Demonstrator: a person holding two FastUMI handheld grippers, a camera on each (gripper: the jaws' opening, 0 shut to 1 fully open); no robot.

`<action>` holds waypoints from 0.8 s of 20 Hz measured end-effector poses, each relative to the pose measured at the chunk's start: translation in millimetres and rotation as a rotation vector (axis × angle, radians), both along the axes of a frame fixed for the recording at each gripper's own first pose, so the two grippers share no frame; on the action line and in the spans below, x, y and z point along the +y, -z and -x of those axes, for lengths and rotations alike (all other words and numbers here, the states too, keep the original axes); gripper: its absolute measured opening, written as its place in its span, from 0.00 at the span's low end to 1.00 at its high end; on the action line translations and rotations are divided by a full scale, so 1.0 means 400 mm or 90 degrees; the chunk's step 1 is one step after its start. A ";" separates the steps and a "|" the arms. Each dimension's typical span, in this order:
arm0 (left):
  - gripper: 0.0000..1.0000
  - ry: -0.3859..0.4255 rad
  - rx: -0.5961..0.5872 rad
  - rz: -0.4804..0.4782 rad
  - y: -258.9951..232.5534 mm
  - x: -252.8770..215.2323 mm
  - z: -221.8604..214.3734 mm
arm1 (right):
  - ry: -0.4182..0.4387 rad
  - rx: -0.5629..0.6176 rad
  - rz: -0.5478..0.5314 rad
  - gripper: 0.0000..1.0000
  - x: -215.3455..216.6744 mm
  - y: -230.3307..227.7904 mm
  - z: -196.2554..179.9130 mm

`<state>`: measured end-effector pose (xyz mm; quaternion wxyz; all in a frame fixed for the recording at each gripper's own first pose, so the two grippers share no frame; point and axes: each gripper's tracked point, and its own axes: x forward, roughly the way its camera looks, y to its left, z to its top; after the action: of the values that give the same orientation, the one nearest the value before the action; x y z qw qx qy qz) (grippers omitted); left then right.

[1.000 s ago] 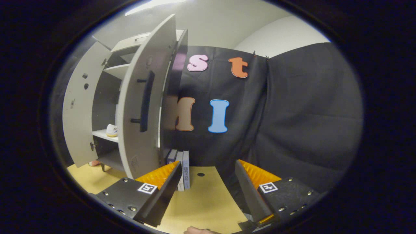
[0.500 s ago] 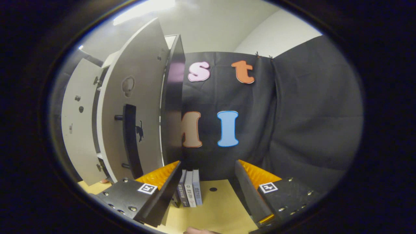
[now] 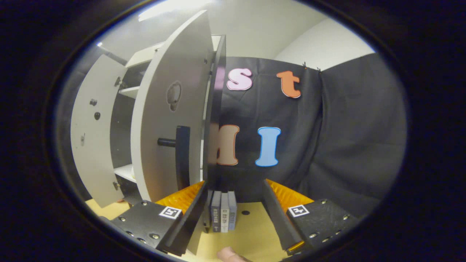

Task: Grab one shoe with the right hand and put it into the shoe cabinet, grab the other shoe with the left hand and put it into the shoe cabinet; then close the right door with the right hand and the left door with the left hand.

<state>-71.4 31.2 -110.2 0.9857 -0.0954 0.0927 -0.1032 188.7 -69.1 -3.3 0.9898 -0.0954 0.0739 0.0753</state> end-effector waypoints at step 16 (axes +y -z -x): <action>0.93 -0.032 0.085 -0.022 0.088 0.074 0.010 | 0.022 -0.019 -0.047 0.89 0.234 0.029 0.071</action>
<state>-75.5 60.8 -145.4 0.9811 -0.0873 0.1578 -0.0699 160.4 24.4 -15.1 0.9948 -0.0588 0.0581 0.0598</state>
